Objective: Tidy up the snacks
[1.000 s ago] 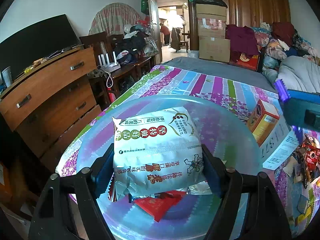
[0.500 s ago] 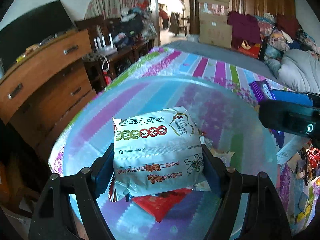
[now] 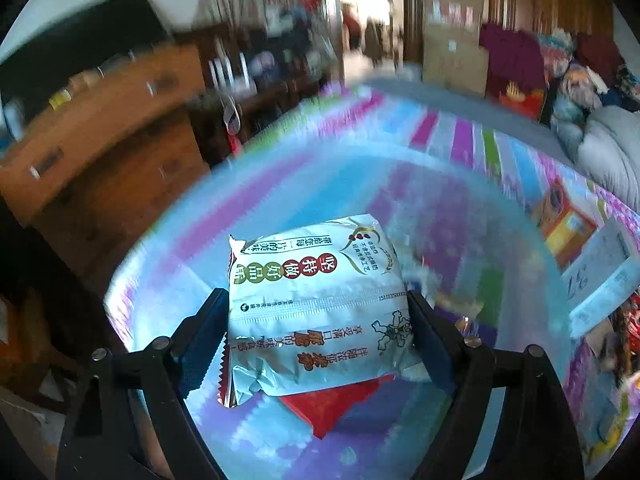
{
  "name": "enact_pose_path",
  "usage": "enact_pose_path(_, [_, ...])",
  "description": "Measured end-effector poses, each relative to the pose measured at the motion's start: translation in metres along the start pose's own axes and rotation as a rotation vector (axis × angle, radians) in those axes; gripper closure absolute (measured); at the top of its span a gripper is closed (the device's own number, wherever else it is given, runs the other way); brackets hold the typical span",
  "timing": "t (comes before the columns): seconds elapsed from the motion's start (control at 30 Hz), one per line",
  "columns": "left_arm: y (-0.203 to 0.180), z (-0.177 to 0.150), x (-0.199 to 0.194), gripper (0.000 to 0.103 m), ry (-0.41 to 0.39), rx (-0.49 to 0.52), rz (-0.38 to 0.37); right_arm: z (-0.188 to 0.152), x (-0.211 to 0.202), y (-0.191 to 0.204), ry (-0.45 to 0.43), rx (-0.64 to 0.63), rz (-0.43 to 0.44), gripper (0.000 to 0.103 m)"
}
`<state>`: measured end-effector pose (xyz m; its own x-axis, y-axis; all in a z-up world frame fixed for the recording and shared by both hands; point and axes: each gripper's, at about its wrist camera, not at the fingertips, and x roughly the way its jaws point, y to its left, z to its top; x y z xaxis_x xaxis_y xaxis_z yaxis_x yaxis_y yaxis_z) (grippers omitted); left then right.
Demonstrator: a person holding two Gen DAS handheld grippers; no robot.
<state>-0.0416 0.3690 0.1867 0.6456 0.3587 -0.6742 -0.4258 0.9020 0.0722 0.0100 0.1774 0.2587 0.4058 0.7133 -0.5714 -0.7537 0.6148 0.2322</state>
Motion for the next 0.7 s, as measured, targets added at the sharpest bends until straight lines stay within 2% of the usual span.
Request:
enact_pose_path(0.07, [-0.015, 0.001, -0.027, 0.015, -0.091, 0.042, -0.022, -0.030, -0.039, 0.002, -0.091, -0.029, -0.052, 0.002])
enact_pose_path(0.13, [-0.043, -0.005, -0.061, 0.013, -0.185, 0.106, -0.112, -0.059, -0.066, -0.003, -0.152, -0.049, -0.081, 0.000])
enact_pose_path(0.2, [-0.083, -0.021, -0.091, 0.010, -0.230, 0.195, -0.231, -0.094, -0.089, -0.014, -0.138, -0.060, -0.142, 0.000])
enact_pose_path(0.27, [-0.119, -0.039, -0.108, 0.010, -0.234, 0.268, -0.322, -0.125, -0.106, -0.033, -0.095, -0.056, -0.233, 0.001])
enact_pose_path(0.3, [-0.132, -0.046, -0.112, 0.010, -0.223, 0.287, -0.360, -0.147, -0.119, -0.053, -0.066, -0.024, -0.305, 0.001])
enact_pose_path(0.4, [-0.181, -0.071, -0.109, 0.010, -0.140, 0.342, -0.473, -0.190, -0.144, -0.114, 0.024, 0.121, -0.445, 0.005])
enact_pose_path(0.5, [-0.221, -0.089, -0.099, 0.010, -0.064, 0.405, -0.524, -0.213, -0.161, -0.175, 0.064, 0.235, -0.558, 0.007])
enact_pose_path(0.53, [-0.234, -0.094, -0.095, 0.010, -0.040, 0.416, -0.546, -0.215, -0.161, -0.188, 0.074, 0.256, -0.573, 0.011])
enact_pose_path(0.57, [-0.246, -0.097, -0.091, 0.010, -0.017, 0.422, -0.564, -0.217, -0.161, -0.204, 0.085, 0.287, -0.574, 0.018])
enact_pose_path(0.63, [-0.261, -0.103, -0.085, 0.010, 0.015, 0.423, -0.580, -0.221, -0.153, -0.234, 0.107, 0.353, -0.536, 0.026])
enact_pose_path(0.7, [-0.268, -0.105, -0.078, 0.010, 0.037, 0.400, -0.582, -0.219, -0.139, -0.256, 0.125, 0.395, -0.496, 0.028])
